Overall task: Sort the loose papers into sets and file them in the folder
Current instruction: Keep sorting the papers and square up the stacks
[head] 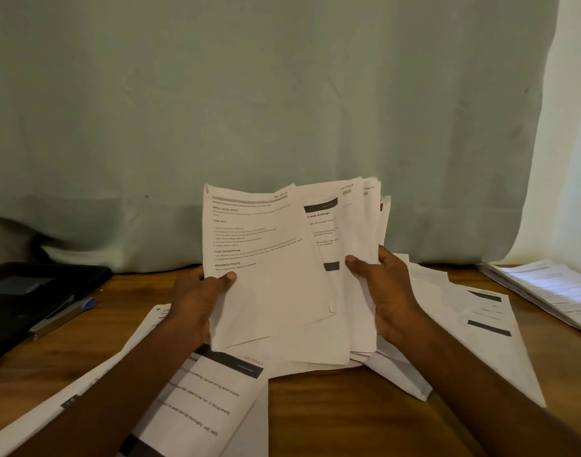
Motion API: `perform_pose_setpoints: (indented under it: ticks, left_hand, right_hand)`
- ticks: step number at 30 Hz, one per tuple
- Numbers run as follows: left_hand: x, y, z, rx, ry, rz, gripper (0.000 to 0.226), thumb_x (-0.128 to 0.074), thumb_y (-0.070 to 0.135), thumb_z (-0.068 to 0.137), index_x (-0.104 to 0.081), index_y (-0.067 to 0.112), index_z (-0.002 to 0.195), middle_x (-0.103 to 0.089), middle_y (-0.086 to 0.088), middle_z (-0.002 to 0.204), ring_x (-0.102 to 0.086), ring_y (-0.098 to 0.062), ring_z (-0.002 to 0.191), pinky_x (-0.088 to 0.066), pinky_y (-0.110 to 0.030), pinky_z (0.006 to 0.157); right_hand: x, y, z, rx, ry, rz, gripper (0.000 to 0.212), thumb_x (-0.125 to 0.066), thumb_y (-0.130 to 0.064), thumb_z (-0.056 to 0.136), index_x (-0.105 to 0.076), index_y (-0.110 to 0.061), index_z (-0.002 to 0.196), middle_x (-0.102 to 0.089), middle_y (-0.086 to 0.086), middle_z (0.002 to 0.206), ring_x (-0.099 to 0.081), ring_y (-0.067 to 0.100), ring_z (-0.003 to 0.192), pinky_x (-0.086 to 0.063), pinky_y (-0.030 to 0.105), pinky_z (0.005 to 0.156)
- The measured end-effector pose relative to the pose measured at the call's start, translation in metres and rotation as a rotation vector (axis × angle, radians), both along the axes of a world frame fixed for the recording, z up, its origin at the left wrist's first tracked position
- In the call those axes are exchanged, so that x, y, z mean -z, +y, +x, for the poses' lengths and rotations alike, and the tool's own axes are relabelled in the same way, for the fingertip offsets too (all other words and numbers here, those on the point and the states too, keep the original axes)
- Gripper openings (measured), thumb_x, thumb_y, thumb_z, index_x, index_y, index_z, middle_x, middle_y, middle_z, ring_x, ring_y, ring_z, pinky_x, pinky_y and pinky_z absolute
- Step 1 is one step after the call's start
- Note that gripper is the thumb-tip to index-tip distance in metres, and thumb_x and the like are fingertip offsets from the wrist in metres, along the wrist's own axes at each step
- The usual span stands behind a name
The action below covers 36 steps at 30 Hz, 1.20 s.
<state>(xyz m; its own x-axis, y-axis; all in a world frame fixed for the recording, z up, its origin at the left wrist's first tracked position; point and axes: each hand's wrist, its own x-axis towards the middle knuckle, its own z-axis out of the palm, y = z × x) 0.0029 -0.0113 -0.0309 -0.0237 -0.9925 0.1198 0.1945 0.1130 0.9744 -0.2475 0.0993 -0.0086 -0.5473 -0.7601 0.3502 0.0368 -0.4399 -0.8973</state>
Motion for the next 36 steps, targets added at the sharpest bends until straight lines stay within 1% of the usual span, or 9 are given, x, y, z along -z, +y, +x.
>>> perform_pose_setpoints:
  ticks: [3,7,12,14,19,22,25,29,36]
  left_hand:
    - [-0.001,-0.003,0.005,0.018,0.107,0.029,0.022,-0.075,0.006,0.09,-0.073,0.015,0.11,-0.075,-0.009,0.115,-0.068,-0.034,0.108,-0.052,-0.058,0.099]
    - [-0.001,-0.009,0.009,0.076,0.205,0.035,0.034,-0.075,0.005,0.088,-0.07,0.013,0.12,-0.074,-0.01,0.119,-0.067,-0.037,0.113,-0.051,-0.059,0.1]
    - [-0.004,-0.009,0.006,0.138,0.245,0.028,0.037,-0.073,0.005,0.089,-0.068,0.011,0.125,-0.073,-0.013,0.121,-0.067,-0.038,0.115,-0.051,-0.059,0.1]
    - [-0.005,-0.007,0.005,0.168,0.245,0.02,0.035,-0.07,0.005,0.091,-0.067,0.011,0.125,-0.073,-0.013,0.12,-0.067,-0.037,0.113,-0.054,-0.055,0.095]
    - [-0.009,0.001,0.002,0.202,0.229,-0.021,0.036,-0.07,0.005,0.09,-0.067,0.011,0.126,-0.075,-0.011,0.118,-0.069,-0.034,0.109,-0.059,-0.043,0.081]
    - [-0.008,0.0,0.0,0.162,0.196,-0.032,0.035,-0.073,0.004,0.089,-0.069,0.011,0.123,-0.075,-0.01,0.118,-0.069,-0.034,0.111,-0.056,-0.052,0.094]
    - [-0.006,-0.002,-0.001,0.14,0.161,-0.045,0.037,-0.074,0.005,0.089,-0.068,0.01,0.125,-0.074,-0.01,0.12,-0.067,-0.033,0.113,-0.052,-0.056,0.102]
    - [-0.003,-0.006,-0.001,0.107,0.152,-0.063,0.035,-0.074,0.009,0.09,-0.068,0.013,0.125,-0.073,-0.008,0.12,-0.066,-0.032,0.112,-0.05,-0.055,0.103]
    - [0.0,-0.012,0.003,0.057,0.192,-0.047,0.032,-0.074,0.011,0.092,-0.068,0.017,0.123,-0.073,-0.007,0.121,-0.066,-0.03,0.113,-0.051,-0.051,0.102]
  right_hand:
    - [0.0,-0.002,-0.003,-0.011,-0.042,0.027,0.028,-0.072,-0.011,0.093,-0.065,-0.022,0.117,-0.073,-0.009,0.104,-0.068,0.012,0.092,-0.055,0.028,0.072]
    - [0.002,-0.003,-0.006,-0.05,-0.058,0.057,0.028,-0.067,-0.012,0.096,-0.063,-0.018,0.123,-0.072,-0.006,0.104,-0.068,0.016,0.093,-0.053,0.028,0.068]
    - [0.005,-0.005,-0.006,-0.081,-0.083,0.104,0.035,-0.073,-0.012,0.092,-0.066,-0.014,0.126,-0.075,0.005,0.113,-0.07,0.031,0.105,-0.058,0.047,0.09]
    - [0.006,-0.006,-0.005,-0.121,-0.074,0.118,0.036,-0.075,-0.013,0.089,-0.068,-0.016,0.125,-0.076,0.006,0.114,-0.071,0.033,0.105,-0.057,0.052,0.094]
    - [0.006,-0.003,-0.001,-0.177,-0.022,0.099,0.031,-0.077,-0.009,0.084,-0.072,-0.019,0.113,-0.079,0.002,0.102,-0.075,0.02,0.089,-0.061,0.032,0.074]
    - [0.006,-0.002,0.0,-0.152,-0.002,0.094,0.03,-0.079,-0.009,0.082,-0.073,-0.019,0.109,-0.079,0.0,0.101,-0.075,0.014,0.083,-0.061,0.026,0.072]
    - [0.005,-0.002,0.002,-0.183,-0.055,0.115,0.03,-0.076,-0.021,0.085,-0.072,-0.017,0.115,-0.079,0.004,0.105,-0.076,0.023,0.092,-0.061,0.04,0.086]
    - [0.002,-0.001,0.001,-0.2,-0.179,0.169,0.029,-0.07,-0.028,0.092,-0.071,-0.014,0.118,-0.076,0.014,0.109,-0.071,0.038,0.103,-0.056,0.053,0.096]
    - [0.005,-0.003,0.0,-0.131,-0.08,0.103,0.033,-0.076,-0.025,0.09,-0.072,-0.018,0.122,-0.078,0.005,0.11,-0.073,0.031,0.104,-0.057,0.05,0.096]
